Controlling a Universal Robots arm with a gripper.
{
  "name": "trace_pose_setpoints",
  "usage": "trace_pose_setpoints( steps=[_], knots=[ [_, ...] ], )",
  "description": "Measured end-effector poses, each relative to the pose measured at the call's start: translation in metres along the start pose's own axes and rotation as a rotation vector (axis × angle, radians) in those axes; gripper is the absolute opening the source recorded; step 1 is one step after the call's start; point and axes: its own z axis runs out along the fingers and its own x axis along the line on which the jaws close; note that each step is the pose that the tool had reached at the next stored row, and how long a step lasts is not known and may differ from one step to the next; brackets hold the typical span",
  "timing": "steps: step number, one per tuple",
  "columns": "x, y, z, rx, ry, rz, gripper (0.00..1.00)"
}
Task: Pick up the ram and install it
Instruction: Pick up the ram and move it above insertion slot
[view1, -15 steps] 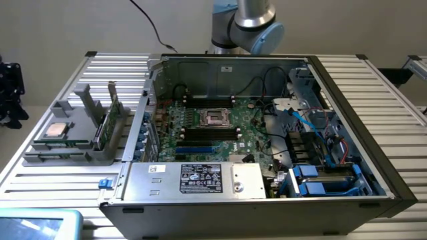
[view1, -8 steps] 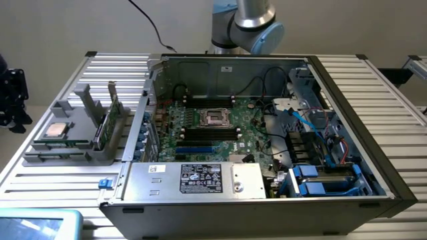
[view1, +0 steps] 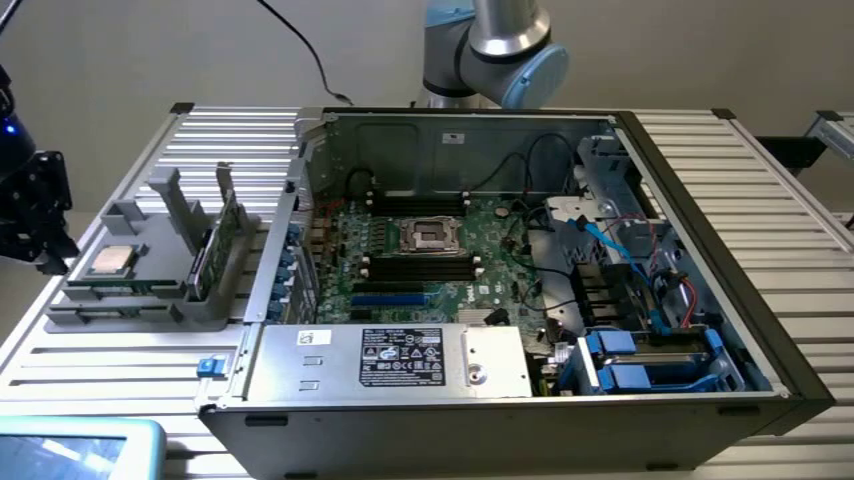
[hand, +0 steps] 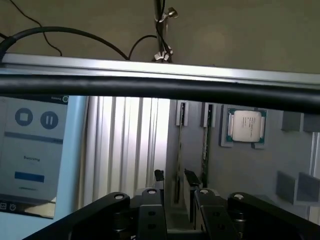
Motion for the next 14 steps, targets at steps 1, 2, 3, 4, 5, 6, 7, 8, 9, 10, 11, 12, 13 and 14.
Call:
trace_pose_setpoints(
  steps=[1, 2, 3, 4, 5, 6, 7, 8, 9, 10, 11, 12, 13, 14],
  knots=[
    [-0.001, -0.0013, 0.0017, 0.0000, 0.0001, -0.002, 0.29],
    [-0.002, -0.0029, 0.0035, 0.0001, 0.0002, -0.005, 0.29],
    [-0.003, -0.0042, 0.0050, 0.0001, 0.0003, -0.007, 0.29],
    [-0.004, -0.0058, 0.0069, 0.0002, 0.0005, -0.009, 0.29],
    [-0.005, -0.0067, 0.0086, 0.0001, 0.0007, -0.011, 0.29],
    [-0.007, -0.0072, 0.0102, 0.0002, 0.0008, -0.014, 0.29],
    [-0.009, -0.0075, 0.0121, 0.0004, 0.0009, -0.017, 0.29],
    [-0.011, -0.0076, 0.0138, 0.0004, 0.0011, -0.020, 0.29],
    [-0.012, -0.0078, 0.0158, 0.0008, 0.0012, -0.024, 0.29],
    [-0.013, -0.0076, 0.0176, 0.0016, 0.0013, -0.027, 0.29],
    [-0.013, -0.0069, 0.0192, 0.0024, 0.0015, -0.032, 0.29],
    [-0.013, -0.0059, 0.0210, 0.0031, 0.0015, -0.037, 0.29],
    [-0.014, -0.0046, 0.0230, 0.0036, 0.0015, -0.043, 0.29],
    [-0.014, -0.0030, 0.0250, 0.0040, 0.0014, -0.049, 0.29]
  ],
)
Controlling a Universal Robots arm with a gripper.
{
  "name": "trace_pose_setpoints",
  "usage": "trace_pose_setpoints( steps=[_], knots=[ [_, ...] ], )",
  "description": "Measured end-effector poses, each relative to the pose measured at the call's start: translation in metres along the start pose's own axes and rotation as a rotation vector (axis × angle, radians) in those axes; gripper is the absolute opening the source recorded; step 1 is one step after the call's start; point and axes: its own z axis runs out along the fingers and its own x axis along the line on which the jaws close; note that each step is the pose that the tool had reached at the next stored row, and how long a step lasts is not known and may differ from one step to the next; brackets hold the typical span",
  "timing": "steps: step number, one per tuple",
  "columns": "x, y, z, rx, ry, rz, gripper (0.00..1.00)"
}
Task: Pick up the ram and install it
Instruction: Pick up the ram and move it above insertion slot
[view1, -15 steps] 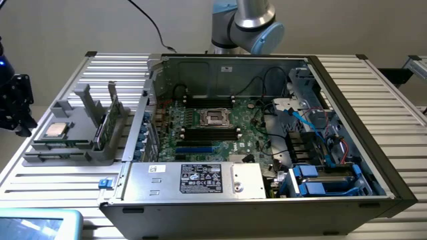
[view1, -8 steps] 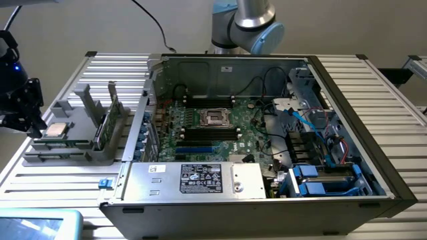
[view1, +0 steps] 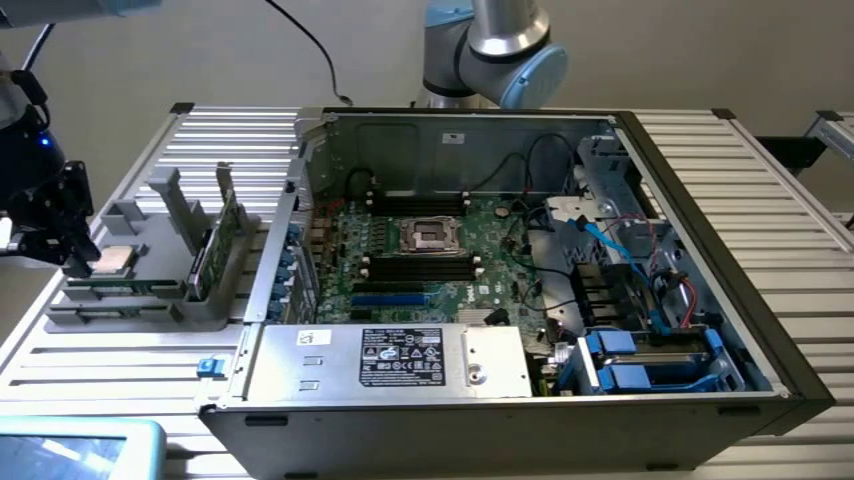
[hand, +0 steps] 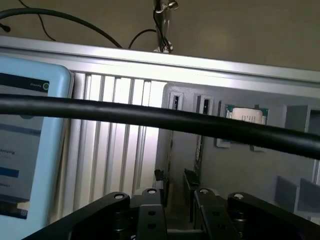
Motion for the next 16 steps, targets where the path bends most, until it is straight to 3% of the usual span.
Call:
trace_pose_setpoints(
  steps=[4, 16],
  knots=[
    [-0.001, 0.0055, 0.0078, 0.0008, 0.0001, -0.019, 0.29],
    [0.001, 0.0055, 0.0294, 0.0006, 0.0007, -0.027, 0.29]
  ],
)
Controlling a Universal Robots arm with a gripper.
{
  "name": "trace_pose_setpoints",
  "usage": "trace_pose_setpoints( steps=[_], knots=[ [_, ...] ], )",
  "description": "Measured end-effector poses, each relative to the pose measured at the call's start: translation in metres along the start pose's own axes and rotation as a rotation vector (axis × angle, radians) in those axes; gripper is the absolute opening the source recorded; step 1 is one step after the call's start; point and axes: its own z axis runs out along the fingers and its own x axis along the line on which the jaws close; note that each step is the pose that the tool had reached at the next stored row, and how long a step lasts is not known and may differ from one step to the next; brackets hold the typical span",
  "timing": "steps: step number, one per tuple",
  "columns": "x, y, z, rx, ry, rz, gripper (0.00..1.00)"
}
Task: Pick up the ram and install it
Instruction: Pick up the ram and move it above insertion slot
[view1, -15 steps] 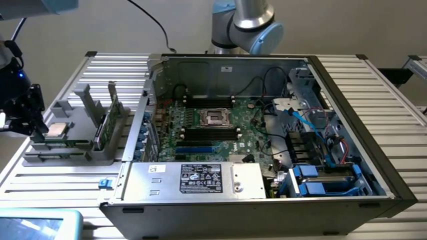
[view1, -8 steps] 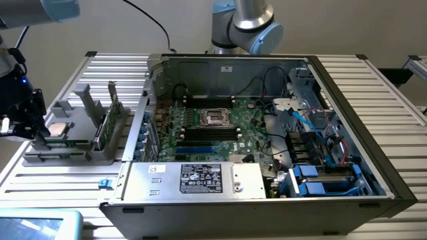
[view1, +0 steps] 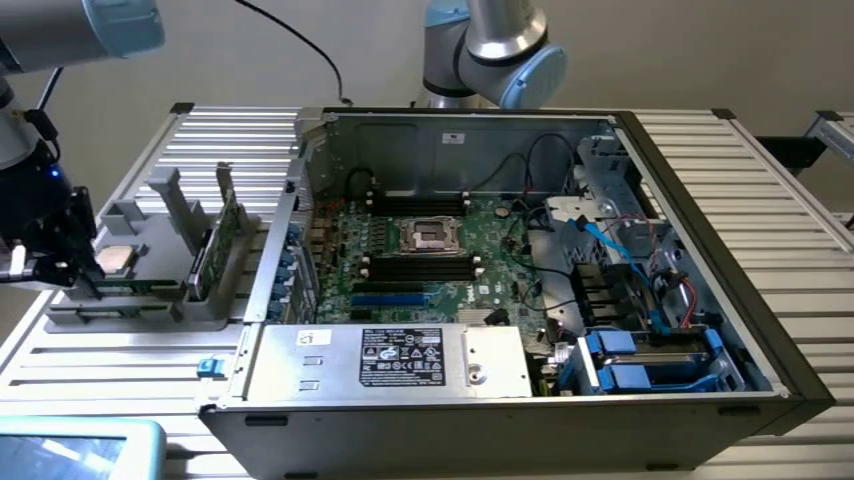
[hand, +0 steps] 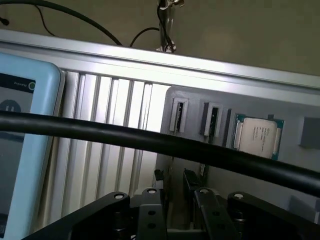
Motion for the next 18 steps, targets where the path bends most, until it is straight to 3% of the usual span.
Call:
trace_pose_setpoints(
  steps=[15, 18],
  knots=[
    [0.011, 0.0001, 0.0276, 0.0004, -0.0021, -0.001, 0.29],
    [0.012, -0.0021, 0.0329, 0.0010, -0.0085, 0.005, 0.29]
  ],
)
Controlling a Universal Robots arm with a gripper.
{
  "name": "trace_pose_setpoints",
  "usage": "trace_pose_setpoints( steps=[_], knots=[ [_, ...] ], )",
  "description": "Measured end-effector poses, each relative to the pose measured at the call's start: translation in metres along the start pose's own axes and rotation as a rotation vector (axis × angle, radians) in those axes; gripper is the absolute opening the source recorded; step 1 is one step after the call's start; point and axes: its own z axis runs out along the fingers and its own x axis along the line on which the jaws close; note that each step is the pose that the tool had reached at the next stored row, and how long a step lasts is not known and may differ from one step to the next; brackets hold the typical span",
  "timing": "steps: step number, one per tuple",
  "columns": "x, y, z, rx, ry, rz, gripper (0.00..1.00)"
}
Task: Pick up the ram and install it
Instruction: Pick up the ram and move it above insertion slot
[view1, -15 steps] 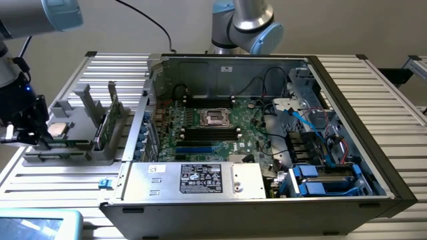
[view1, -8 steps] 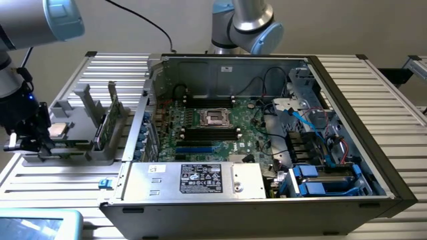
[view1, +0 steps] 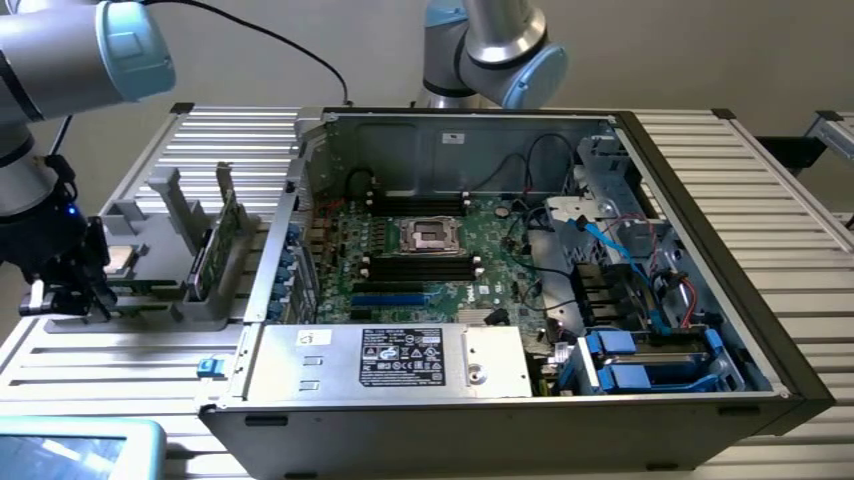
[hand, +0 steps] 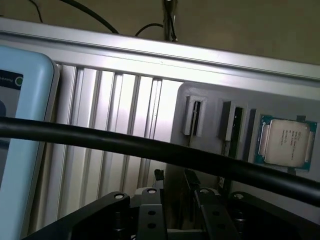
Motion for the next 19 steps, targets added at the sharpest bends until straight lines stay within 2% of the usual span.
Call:
trace_pose_setpoints(
  steps=[1, 5, 9, 19],
  knots=[
    [-0.0001, -0.0001, 0.0014, 0.0003, -0.0022, 0.004, 0.29],
    [0.0000, -0.0002, 0.0016, 0.0003, -0.0044, 0.005, 0.29],
    [-0.0005, -0.0002, 0.0018, 0.0012, -0.0112, 0.013, 0.29],
    [-0.0018, -0.0004, 0.0027, 0.0018, -0.0212, 0.059, 0.29]
  ],
)
